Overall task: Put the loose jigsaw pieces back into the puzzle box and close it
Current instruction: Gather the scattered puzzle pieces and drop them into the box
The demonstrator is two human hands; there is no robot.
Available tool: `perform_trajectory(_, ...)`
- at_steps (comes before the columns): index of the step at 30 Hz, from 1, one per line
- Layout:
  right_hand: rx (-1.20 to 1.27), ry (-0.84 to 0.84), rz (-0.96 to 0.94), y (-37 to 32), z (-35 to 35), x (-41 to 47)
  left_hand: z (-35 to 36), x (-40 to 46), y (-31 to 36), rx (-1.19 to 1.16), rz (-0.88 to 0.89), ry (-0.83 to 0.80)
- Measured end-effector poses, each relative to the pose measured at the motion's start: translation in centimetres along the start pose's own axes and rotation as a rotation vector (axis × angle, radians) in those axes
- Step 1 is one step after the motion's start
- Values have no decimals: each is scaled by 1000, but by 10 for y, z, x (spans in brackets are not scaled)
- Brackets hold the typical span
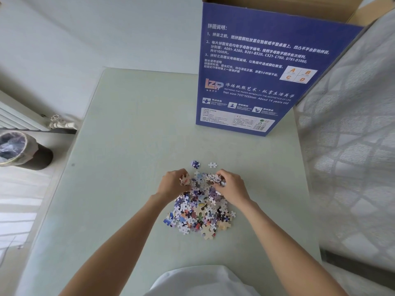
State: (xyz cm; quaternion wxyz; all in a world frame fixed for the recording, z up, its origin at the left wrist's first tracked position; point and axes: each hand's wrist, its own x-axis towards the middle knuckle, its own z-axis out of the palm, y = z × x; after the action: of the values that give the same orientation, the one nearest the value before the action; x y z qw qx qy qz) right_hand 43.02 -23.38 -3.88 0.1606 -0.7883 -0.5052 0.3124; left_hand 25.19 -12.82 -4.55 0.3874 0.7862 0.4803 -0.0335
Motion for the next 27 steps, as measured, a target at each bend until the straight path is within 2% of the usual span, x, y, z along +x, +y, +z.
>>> perform_trajectory(4,53,47,-21,-1,-7,-5,-6,-1,4,-26,33,15)
perform_trajectory(10,59,49,-65,-10,-48,-16,-33,-5,37,-47,226,183)
perform_trajectory(14,103,106,-120,-23,-84,-25,-41,-5,48,-45,247,158)
perform_trajectory(18,133,294,-260,-59,-159,-25,-60,4,62,-16,278,119)
perform_trajectory(21,67,470,-373,-90,-229,-17,-81,13,82,5,338,122)
perform_trajectory(27,-91,797,-465,-125,-340,24,-153,27,146,-36,522,223)
